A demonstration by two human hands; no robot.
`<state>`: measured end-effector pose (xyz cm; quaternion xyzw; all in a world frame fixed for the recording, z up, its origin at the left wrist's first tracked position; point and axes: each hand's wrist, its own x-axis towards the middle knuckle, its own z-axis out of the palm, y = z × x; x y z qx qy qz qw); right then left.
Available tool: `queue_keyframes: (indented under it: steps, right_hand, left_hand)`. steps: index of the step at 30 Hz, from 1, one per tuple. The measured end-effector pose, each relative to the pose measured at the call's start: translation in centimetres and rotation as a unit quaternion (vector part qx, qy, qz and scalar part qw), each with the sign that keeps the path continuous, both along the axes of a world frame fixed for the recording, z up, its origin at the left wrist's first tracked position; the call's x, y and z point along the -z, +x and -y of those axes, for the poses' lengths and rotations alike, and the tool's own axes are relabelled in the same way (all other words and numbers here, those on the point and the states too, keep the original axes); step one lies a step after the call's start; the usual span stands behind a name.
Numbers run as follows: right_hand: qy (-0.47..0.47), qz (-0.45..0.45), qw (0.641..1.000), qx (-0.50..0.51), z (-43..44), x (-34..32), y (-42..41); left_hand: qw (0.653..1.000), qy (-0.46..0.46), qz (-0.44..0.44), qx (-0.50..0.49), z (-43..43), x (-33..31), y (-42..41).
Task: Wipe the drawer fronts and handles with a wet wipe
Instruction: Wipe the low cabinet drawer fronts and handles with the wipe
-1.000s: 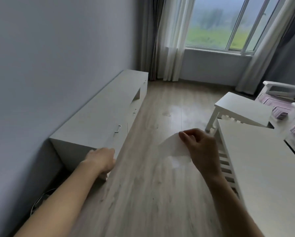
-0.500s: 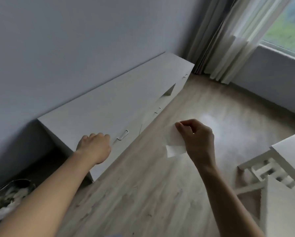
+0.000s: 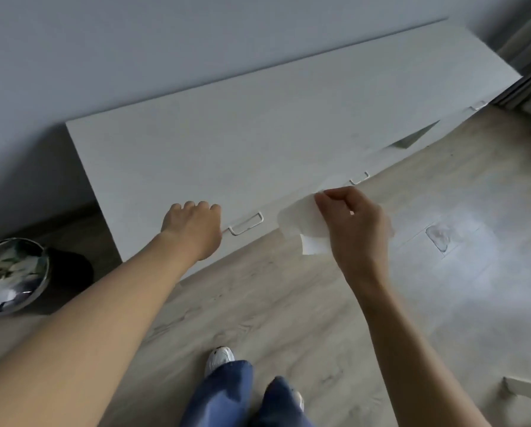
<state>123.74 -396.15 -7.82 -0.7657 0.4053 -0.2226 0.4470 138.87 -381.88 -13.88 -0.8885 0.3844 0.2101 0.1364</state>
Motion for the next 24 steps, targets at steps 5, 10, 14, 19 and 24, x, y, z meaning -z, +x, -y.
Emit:
queue_keyframes:
  steps: [5,10,14,19,24]
  right_hand:
    - [0.015,-0.039,0.997,-0.072,3.6,9.3,1.6]
    - [0.002,-0.040,0.991,-0.131,5.6,19.2,2.7]
    - [-0.016,-0.005,0.985,-0.172,6.0,27.0,3.1]
    - [-0.094,0.060,0.972,-0.208,6.5,35.0,4.1]
    - [-0.209,0.195,0.936,-0.203,8.1,40.3,6.3]
  left_hand:
    - [0.999,-0.007,0.012,-0.047,2.9,8.1,0.5]
    - [0.990,-0.030,0.075,-0.116,2.5,17.9,-0.4]
    - [0.957,-0.195,0.154,-0.152,1.3,25.6,-1.2]
    - [0.882,-0.333,0.324,-0.078,-0.2,31.9,-0.8]
    - [0.772,-0.404,0.490,-0.013,0.2,35.9,2.0]
